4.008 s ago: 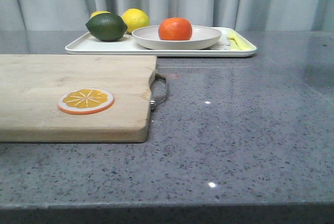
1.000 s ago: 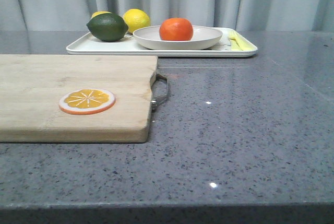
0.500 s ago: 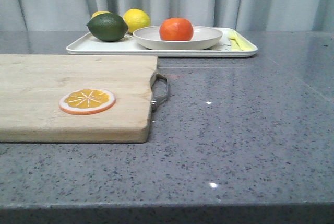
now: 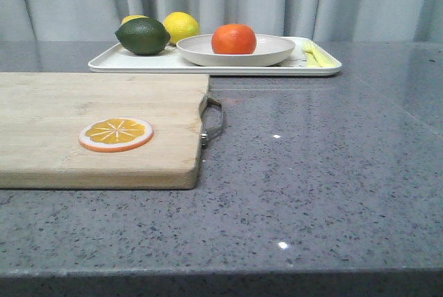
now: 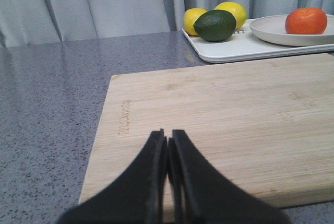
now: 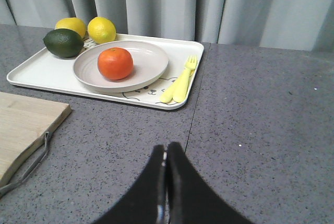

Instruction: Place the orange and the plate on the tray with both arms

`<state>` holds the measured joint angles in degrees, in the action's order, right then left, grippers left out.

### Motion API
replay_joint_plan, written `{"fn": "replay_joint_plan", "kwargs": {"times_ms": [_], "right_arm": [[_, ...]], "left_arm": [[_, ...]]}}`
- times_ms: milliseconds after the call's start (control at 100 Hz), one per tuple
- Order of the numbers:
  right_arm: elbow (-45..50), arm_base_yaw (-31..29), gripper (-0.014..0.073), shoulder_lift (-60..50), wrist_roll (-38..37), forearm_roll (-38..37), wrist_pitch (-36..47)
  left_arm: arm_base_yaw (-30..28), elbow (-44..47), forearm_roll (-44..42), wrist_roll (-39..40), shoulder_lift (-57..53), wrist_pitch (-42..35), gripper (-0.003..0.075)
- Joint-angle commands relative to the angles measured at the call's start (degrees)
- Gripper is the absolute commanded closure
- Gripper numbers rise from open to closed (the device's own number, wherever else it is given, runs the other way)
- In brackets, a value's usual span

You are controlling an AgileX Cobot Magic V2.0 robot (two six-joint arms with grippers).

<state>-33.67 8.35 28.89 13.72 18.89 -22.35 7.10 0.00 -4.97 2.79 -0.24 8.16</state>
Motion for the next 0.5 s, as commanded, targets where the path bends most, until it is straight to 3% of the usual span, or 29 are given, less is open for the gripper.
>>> {"fn": "replay_joint_plan", "kwargs": {"times_ms": [0, 490], "right_arm": [[-1.53, -0.42, 0.0661, -0.03, 0.42, 0.3, 4.61], [-1.53, -0.42, 0.0661, -0.03, 0.42, 0.3, 4.61]], "left_arm": [[-0.09, 0.43, 0.66, -1.94, -1.91, -3.9, 0.0739], [-0.09, 0.43, 2.25, -1.94, -1.91, -3.9, 0.0739]]}}
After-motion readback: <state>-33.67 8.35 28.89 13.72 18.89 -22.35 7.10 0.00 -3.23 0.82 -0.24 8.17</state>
